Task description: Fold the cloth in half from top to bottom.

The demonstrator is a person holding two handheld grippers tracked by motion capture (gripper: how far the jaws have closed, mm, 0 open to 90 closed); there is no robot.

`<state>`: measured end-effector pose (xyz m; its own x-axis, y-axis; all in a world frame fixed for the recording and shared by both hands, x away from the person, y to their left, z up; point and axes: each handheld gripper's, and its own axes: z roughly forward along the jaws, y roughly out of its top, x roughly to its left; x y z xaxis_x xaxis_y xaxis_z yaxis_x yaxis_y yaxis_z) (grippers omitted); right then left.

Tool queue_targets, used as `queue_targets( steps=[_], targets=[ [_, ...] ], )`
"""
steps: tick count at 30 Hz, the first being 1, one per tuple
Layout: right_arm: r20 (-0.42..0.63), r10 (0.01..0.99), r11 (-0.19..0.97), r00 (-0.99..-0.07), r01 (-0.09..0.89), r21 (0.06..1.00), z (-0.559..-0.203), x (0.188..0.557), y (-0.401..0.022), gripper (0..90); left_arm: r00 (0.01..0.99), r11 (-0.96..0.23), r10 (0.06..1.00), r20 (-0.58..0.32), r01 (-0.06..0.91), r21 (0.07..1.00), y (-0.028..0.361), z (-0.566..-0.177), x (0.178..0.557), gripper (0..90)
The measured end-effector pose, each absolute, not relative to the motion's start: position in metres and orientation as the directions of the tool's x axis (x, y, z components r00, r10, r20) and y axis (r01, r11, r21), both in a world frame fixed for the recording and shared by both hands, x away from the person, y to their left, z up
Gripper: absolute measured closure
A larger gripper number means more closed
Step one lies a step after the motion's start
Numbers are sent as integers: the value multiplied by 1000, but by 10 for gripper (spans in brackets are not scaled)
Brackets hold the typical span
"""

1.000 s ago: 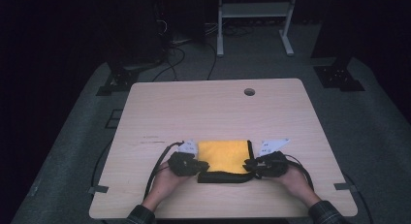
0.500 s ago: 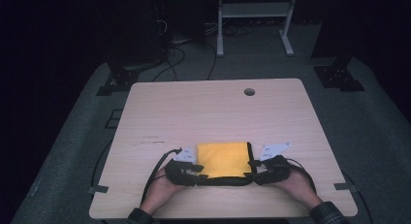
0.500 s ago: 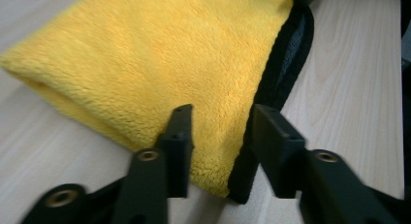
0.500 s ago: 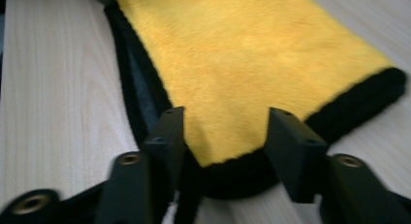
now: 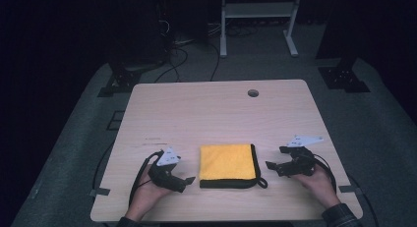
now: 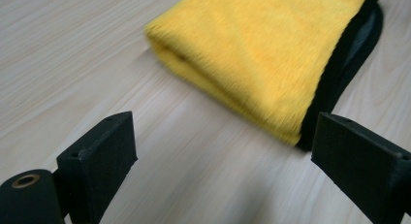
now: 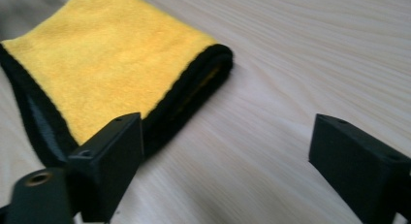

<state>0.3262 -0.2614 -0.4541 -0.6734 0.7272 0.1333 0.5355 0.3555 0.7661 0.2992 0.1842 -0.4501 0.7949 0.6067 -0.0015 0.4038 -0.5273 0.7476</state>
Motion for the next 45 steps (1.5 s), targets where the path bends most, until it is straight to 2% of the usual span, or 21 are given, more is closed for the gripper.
queue_targets(
  steps=[2, 10, 15, 19, 25, 45],
  targets=[
    [130, 756, 342, -641, 557, 757, -458, 325, -270, 15, 767, -525, 642, 10, 430, 735, 201, -453, 296, 22],
    [102, 827, 308, -552, 597, 741, -468, 321, -295, 15, 692, -483, 721, 16, 487, 728, 242, -463, 288, 0],
    [93, 851, 306, -518, 631, 713, -475, 320, -304, 15, 674, -479, 738, 19, 504, 718, 254, -470, 285, 0],
    [35, 870, 327, -491, 631, 704, -481, 317, -307, 15, 665, -501, 746, 39, 520, 692, 260, -479, 285, 0],
    [7, 877, 340, -480, 630, 699, -486, 317, -306, 15, 667, -480, 745, 17, 518, 708, 264, -483, 287, 0],
    [11, 868, 340, -497, 610, 715, -488, 311, -312, 15, 676, -479, 737, 13, 508, 716, 264, -484, 287, 0]
  ],
)
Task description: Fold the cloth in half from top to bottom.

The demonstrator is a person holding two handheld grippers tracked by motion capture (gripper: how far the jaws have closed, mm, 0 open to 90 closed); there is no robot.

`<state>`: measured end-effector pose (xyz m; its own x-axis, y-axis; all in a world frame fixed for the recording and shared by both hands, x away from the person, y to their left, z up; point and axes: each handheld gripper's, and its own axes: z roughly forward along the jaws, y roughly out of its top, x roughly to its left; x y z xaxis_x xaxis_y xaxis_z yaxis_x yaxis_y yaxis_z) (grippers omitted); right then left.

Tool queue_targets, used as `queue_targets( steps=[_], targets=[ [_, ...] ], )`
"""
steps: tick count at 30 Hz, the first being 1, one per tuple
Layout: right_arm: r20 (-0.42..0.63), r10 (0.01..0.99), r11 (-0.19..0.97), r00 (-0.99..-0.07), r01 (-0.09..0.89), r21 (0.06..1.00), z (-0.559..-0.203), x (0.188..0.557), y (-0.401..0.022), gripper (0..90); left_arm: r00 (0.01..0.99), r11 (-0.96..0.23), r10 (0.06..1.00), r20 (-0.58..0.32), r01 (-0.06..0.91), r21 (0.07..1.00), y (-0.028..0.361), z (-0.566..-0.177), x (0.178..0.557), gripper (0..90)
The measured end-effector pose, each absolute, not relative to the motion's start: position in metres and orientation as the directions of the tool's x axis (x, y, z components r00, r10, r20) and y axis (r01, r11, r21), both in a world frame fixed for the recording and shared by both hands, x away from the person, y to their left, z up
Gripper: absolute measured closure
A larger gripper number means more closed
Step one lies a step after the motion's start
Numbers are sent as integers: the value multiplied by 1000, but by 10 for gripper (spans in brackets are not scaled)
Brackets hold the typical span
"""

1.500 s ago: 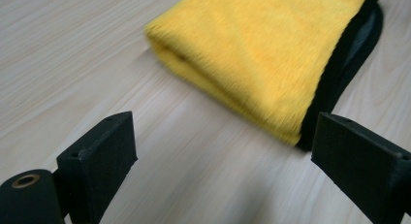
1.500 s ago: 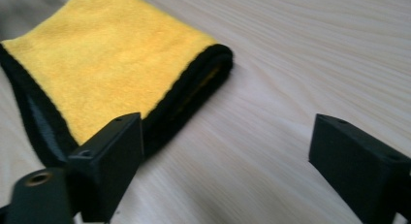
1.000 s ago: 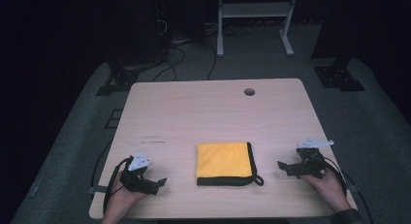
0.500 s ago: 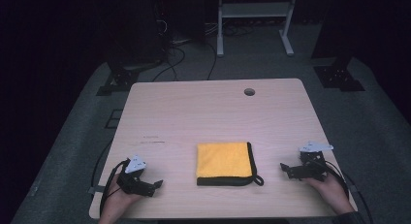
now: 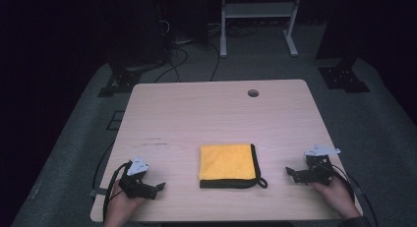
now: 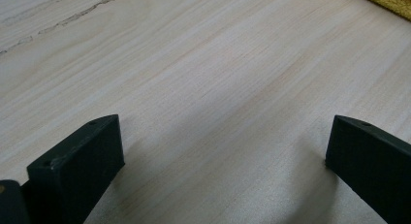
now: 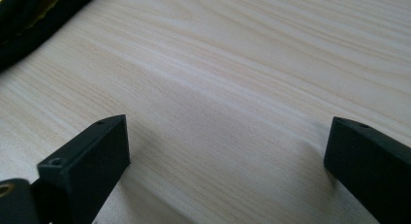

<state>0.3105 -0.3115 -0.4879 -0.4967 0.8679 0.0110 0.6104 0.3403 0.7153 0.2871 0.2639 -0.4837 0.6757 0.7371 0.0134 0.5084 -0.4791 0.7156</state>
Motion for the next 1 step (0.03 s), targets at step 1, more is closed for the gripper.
queue_targets(
  steps=[1],
  targets=[
    [11, 868, 340, -496, 611, 715, -488, 310, -312, 15, 675, -478, 737, 14, 507, 717, 264, -484, 287, 0]
  ],
)
